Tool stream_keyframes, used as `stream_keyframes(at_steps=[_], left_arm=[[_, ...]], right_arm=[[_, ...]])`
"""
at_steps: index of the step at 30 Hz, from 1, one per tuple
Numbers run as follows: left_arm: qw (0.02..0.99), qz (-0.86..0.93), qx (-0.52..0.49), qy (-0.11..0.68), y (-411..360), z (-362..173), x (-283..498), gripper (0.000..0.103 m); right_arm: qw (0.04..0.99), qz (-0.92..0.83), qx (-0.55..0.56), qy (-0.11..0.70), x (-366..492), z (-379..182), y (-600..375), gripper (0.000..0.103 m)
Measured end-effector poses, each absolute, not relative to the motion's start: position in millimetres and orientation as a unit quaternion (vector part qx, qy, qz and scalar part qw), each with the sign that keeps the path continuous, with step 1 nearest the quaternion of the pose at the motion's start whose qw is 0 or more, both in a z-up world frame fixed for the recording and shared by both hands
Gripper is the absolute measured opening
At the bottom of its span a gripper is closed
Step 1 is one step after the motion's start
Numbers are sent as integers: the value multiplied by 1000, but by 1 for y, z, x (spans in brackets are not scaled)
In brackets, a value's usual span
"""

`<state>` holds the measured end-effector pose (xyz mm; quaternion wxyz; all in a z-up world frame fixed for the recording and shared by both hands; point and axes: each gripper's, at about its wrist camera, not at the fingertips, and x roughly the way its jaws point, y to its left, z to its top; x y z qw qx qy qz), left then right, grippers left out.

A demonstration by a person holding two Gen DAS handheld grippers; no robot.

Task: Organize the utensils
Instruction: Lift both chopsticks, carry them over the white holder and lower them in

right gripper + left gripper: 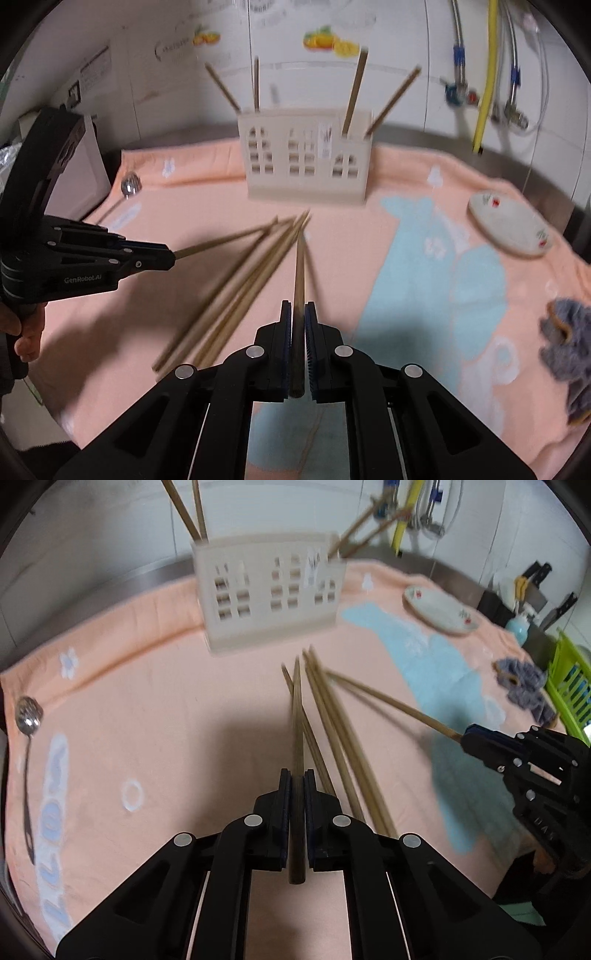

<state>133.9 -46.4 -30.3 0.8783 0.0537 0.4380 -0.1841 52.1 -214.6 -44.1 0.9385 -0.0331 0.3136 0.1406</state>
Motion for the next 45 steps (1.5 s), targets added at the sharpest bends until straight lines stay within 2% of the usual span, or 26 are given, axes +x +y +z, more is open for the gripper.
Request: stream_keyframes(at_steps=[12,25,34,39,45], left_arm=[[910,-192,48,364,-40,28,145,6],[925,-193,83,317,-53,86,171,6],[946,-193,84,247,-53,160,192,6],[960,-177,77,203,-51,195,207,6],[969,-150,79,181,-53,205,231,6]], right_arm=[[955,170,-36,242,77,33,-217,6],[956,196,-55,212,124,122,-224,6],[963,191,-35,185,158,180,-235,6],[969,176,-23,173,178,199,-242,6],[969,145,-35,195,210,190,-243,6]])
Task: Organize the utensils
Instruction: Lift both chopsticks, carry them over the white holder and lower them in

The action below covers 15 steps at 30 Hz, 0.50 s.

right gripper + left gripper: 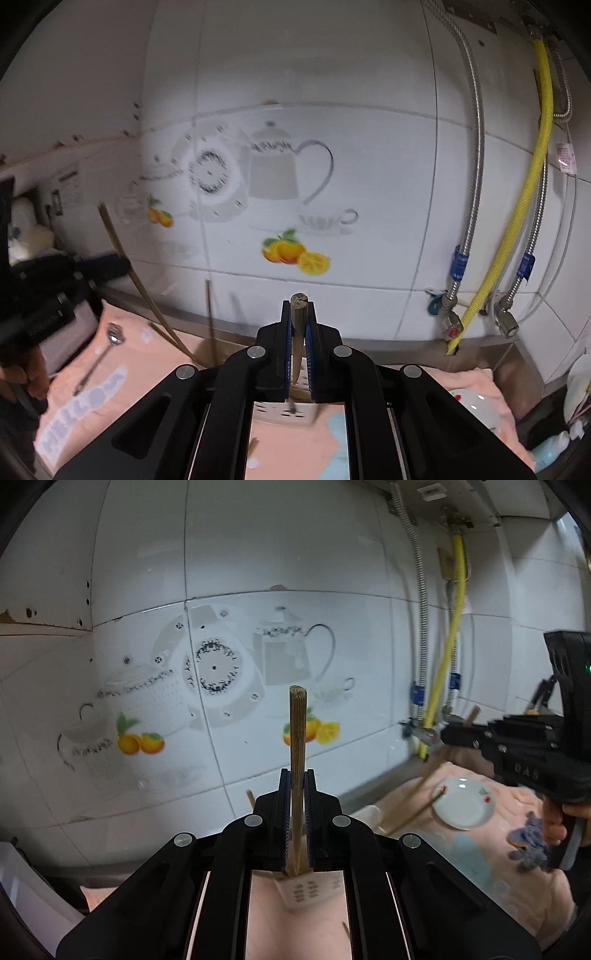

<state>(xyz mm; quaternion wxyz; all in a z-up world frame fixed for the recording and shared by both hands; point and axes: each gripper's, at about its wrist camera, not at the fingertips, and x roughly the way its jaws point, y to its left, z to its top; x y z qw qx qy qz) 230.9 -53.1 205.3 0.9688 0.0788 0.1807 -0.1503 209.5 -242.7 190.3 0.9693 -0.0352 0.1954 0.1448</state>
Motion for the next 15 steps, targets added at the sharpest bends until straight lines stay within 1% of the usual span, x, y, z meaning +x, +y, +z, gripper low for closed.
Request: stream_keyframes(at_steps=[4,11,15], left_arm=[[970,-140,68,187,-49,193,246,6],[965,-136,35,220,-38,161,270,6],[961,-138,38,237,-40,146,277,6]], right_arm=[[966,139,-34,215,223,174,-244,6],[958,143,-44,246,237,145,-237,6],[954,143,-48,258,241,136,-233,6]])
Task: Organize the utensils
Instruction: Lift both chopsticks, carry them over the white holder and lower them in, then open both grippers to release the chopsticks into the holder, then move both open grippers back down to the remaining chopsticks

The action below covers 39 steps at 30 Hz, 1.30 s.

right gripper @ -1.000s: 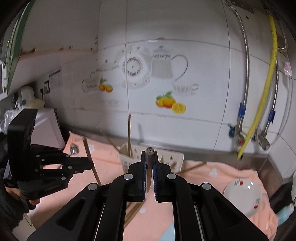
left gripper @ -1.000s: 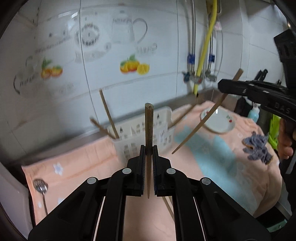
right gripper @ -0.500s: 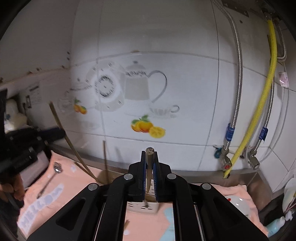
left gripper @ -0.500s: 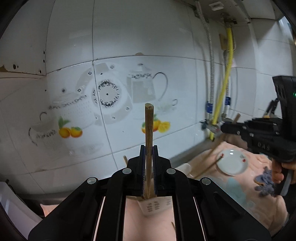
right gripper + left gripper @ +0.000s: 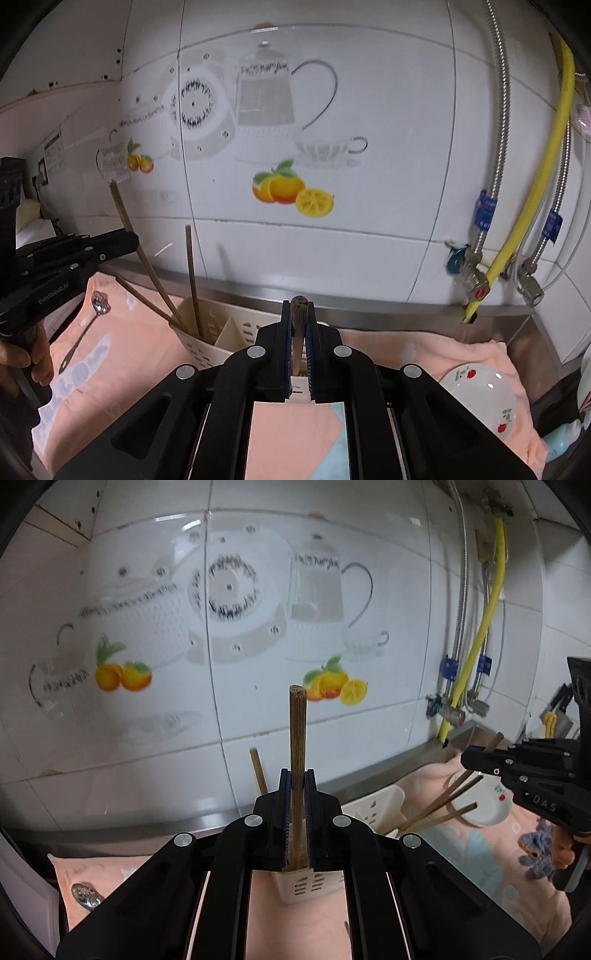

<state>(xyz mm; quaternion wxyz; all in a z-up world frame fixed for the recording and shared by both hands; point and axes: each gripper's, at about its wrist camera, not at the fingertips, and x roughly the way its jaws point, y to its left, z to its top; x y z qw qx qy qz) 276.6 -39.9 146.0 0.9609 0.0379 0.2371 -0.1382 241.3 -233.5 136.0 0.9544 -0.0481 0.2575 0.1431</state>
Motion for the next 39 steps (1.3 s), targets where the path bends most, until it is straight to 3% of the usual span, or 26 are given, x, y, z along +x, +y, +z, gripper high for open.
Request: stream_keyframes(at_steps=[9,19,22,26,33,39], left_arm=[[956,-136,35,256,-38,132,279,11],[962,-129,40,239,-30,135,239,68],[962,-126,38,237,-25,128,220,78],[961,-123,29,247,-19,115,200,85],[959,-97,27,264,-8,86,166,96],[958,-80,29,274,3,65,141,98]], right_arm=[[954,140,-45,260,240,133,-236,8],[963,139,-44,229,193,140,-240,28],[962,141,-50,230,173,128,-236,32],[957,150,-49,245,147,99,-229,42],[943,151,-62,288,110,32,-210,46],[929,154,-34,335,89,-17,-203,47]])
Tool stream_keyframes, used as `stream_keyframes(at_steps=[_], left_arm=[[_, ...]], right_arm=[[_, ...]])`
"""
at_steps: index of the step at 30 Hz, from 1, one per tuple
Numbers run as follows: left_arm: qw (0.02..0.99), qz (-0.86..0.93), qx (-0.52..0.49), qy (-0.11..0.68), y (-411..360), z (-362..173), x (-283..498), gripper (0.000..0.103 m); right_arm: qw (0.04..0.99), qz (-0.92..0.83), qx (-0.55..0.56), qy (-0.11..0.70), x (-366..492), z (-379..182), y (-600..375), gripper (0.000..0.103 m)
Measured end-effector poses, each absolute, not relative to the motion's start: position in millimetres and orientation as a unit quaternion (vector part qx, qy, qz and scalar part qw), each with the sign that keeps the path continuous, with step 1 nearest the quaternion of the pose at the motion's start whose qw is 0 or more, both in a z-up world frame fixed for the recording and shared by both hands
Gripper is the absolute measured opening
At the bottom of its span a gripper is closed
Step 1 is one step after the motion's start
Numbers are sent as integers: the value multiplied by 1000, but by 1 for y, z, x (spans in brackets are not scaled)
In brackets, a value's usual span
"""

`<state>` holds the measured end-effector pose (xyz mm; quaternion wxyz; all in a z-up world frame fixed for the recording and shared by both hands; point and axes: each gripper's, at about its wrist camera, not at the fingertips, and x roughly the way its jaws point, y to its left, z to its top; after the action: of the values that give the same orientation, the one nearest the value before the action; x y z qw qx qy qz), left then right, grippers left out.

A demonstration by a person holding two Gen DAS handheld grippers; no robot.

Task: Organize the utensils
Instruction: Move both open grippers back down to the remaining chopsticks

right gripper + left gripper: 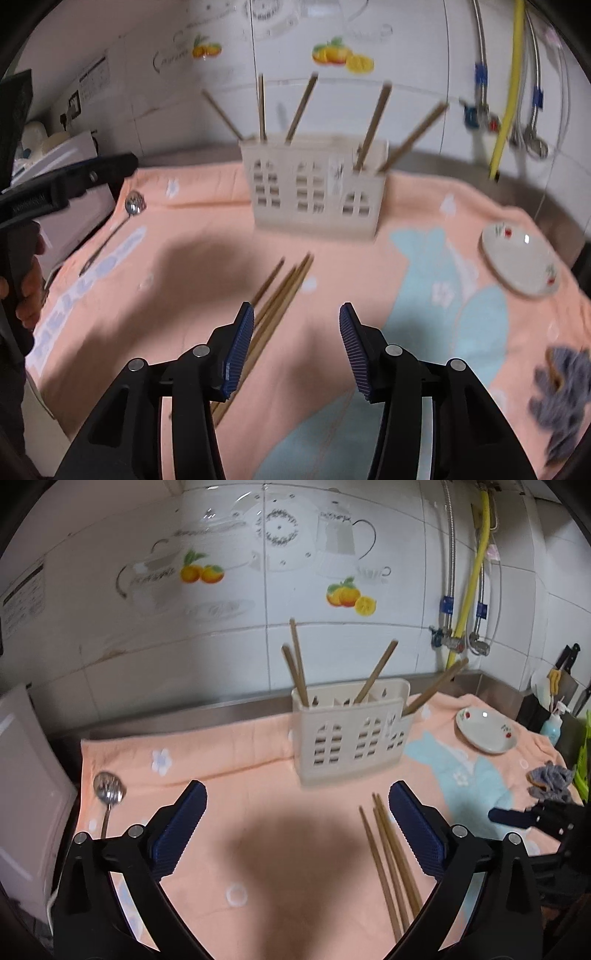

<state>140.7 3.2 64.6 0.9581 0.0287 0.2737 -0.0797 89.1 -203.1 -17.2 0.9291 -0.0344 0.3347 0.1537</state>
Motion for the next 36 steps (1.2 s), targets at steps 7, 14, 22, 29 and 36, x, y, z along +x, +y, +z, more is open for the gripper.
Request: stream_keyframes(at_steps=[7,14,22,29,36], left_arm=[[953,-64,-6,296,22,38,125,98],[952,-47,-3,304,31,22,114,98],[951,-45,-9,305,41,14,109,98],[950,-50,-21,307,49,8,110,98],[948,-56,-29,311,54,2,110,98]], right_arm=[[912,148,1,383,79,-62,-193,47],[905,145,12,400,80,-78,-177,43],[901,125,18,414,87,-89,-168,27],[901,114,12,419,87,-91,-159,19],[902,94,-13,421,88,-91,-149,15]])
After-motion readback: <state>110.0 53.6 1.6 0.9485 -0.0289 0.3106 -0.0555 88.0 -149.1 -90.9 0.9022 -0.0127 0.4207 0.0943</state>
